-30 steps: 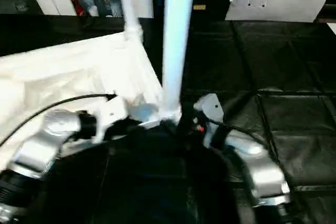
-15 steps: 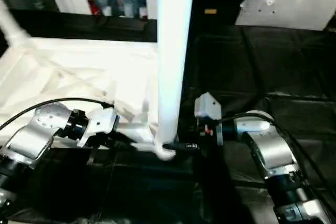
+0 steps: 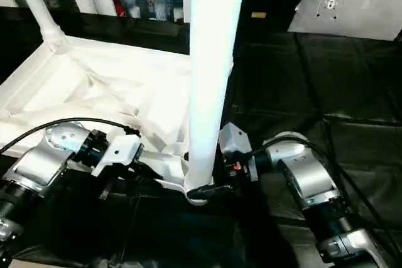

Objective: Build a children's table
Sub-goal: Rotate leg to tighten

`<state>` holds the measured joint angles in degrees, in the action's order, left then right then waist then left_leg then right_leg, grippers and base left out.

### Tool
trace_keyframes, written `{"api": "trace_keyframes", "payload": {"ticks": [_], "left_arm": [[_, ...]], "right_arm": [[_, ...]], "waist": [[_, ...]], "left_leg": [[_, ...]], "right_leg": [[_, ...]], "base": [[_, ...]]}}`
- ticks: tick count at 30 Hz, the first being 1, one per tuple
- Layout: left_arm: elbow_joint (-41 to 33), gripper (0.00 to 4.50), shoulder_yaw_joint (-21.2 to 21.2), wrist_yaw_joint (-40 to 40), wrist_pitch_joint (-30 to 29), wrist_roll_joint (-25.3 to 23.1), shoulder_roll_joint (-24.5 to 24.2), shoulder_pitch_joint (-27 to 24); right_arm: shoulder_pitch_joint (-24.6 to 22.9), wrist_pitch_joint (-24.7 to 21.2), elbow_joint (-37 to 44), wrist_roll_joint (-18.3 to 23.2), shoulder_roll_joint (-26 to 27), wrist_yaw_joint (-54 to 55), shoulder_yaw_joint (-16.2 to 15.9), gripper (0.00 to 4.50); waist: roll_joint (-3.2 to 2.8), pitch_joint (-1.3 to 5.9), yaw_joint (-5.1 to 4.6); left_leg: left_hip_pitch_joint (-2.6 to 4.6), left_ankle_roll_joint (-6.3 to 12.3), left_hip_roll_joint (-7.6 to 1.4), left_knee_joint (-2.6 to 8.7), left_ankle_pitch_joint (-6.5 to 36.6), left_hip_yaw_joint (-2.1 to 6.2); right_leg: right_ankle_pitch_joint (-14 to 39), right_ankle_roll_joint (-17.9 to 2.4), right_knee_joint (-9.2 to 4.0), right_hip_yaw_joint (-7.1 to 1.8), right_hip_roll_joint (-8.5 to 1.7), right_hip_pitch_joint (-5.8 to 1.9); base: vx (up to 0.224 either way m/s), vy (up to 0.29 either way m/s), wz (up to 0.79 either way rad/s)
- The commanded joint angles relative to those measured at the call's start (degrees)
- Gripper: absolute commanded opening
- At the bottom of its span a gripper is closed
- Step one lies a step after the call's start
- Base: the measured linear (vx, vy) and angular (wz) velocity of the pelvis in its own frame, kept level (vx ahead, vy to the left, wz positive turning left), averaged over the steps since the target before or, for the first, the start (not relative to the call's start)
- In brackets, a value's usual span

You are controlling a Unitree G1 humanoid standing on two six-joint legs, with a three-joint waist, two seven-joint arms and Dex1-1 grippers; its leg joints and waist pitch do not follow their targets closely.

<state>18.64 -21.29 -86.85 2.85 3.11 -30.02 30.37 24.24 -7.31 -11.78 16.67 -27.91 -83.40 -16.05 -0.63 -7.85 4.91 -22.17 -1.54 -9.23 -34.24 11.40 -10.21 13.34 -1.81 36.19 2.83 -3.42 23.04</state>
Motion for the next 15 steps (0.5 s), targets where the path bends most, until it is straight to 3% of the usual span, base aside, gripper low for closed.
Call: {"api": "trace_keyframes", "payload": {"ticks": [1,2,9,12,13,15], "left_arm": [[-0.8,0.0,-2.8,-3.5,1.7,1.1,1.2,0.7],[0.3,0.0,-2.7,-3.8,2.5,1.0,1.2,1.1],[2.2,0.0,-2.4,-4.0,3.6,0.8,1.1,1.8],[2.2,0.0,-2.1,-3.8,3.1,1.0,1.2,1.7],[2.1,0.0,-1.8,-3.4,2.4,1.3,1.4,1.6],[1.8,0.0,-1.0,-2.6,0.3,2.2,1.7,1.3]], "right_arm": [[0.3,-0.4,-0.6,-0.2,-0.1,-0.1,-0.5,3.6],[0.6,-0.6,-0.7,-0.2,-0.6,-1.5,-1.2,3.38],[0.8,-1.3,-1.5,-0.5,-1.2,-3.0,-1.8,2.93],[0.5,-1.6,-1.5,-0.7,-0.9,-2.4,-1.9,2.69],[0.4,-2.1,-1.6,-0.6,-0.5,-1.8,-1.8,2.65],[0.1,-4.3,-1.1,0.2,0.2,-0.5,-1.2,2.59]], "waist": [[0.52,4.28,-0.44],[0.6,4.31,-0.35],[0.61,4.4,-0.09],[0.51,4.39,-0.07],[0.24,4.41,0.0],[0.39,4.33,-0.09]], "left_leg": [[1.1,10.59,-4.6,3.36,-1.9,1.34],[1.16,10.39,-4.61,3.36,-1.3,1.29],[1.13,9.79,-4.68,3.39,-0.8,1.34],[1.13,9.56,-4.64,3.39,-0.7,1.31],[1.14,9.47,-4.66,3.36,-0.9,1.36],[1.1,9.38,-4.61,3.43,-0.8,1.32]], "right_leg": [[-6.0,-17.8,-2.89,-3.11,-5.57,-2.9],[-5.3,-17.7,-2.98,-3.13,-5.6,-2.91],[-4.5,-17.7,-2.97,-3.12,-5.67,-2.94],[-4.4,-17.7,-3.02,-3.16,-5.69,-2.94],[-4.8,-17.8,-2.94,-3.15,-5.68,-2.9],[-5.0,-18.0,-2.98,-3.16,-5.61,-2.98]], "base": [[0.0,0.0,0.0],[0.0,0.0,0.0],[0.0,0.0,0.0],[0.0,0.0,0.0],[0.0,0.0,0.0],[0.0,0.0,0.0]]}}
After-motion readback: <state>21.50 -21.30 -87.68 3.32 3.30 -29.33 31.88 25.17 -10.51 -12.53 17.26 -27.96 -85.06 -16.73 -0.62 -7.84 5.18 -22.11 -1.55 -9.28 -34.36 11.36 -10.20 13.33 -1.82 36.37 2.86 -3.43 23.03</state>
